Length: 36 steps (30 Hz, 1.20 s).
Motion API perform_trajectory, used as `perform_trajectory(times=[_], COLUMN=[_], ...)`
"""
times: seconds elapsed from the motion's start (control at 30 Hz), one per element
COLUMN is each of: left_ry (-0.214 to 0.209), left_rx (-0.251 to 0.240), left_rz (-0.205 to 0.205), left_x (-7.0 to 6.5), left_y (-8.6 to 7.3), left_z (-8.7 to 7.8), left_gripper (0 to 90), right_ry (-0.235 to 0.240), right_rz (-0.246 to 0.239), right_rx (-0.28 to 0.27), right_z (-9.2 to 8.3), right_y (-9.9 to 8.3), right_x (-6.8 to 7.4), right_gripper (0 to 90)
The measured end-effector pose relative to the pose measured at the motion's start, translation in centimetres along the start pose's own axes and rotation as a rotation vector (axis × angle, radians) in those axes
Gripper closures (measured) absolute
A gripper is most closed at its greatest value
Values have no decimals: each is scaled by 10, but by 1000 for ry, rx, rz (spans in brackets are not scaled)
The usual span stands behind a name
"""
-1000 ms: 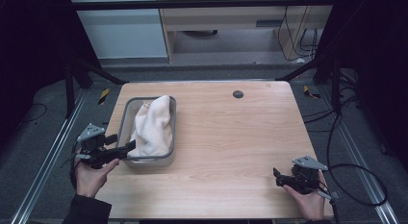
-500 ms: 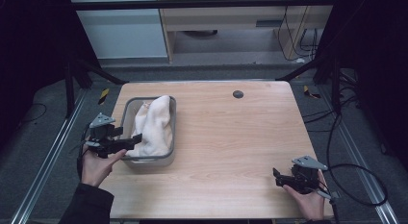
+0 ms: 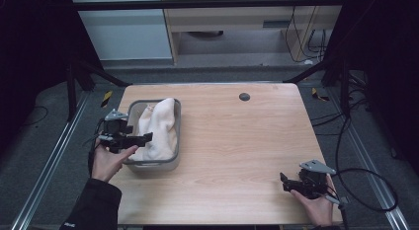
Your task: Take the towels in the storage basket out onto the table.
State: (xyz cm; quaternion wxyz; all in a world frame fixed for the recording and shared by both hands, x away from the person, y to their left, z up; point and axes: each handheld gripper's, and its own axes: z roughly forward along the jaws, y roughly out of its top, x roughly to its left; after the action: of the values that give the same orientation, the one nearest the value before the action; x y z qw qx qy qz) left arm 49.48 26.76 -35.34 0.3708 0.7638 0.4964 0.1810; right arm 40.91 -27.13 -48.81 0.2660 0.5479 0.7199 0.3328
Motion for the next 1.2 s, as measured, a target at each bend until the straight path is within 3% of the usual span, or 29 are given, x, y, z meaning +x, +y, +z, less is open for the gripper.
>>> perform_trajectory(times=[1.2], left_ry=[30], left_rx=[209], left_rz=[6], left_x=[-1], left_y=[27], left_z=[49], left_gripper=[150], right_ry=[16], right_rz=[5], right_rx=[23], right_z=[3], right_y=[0], right_x=[-1], right_gripper=[77])
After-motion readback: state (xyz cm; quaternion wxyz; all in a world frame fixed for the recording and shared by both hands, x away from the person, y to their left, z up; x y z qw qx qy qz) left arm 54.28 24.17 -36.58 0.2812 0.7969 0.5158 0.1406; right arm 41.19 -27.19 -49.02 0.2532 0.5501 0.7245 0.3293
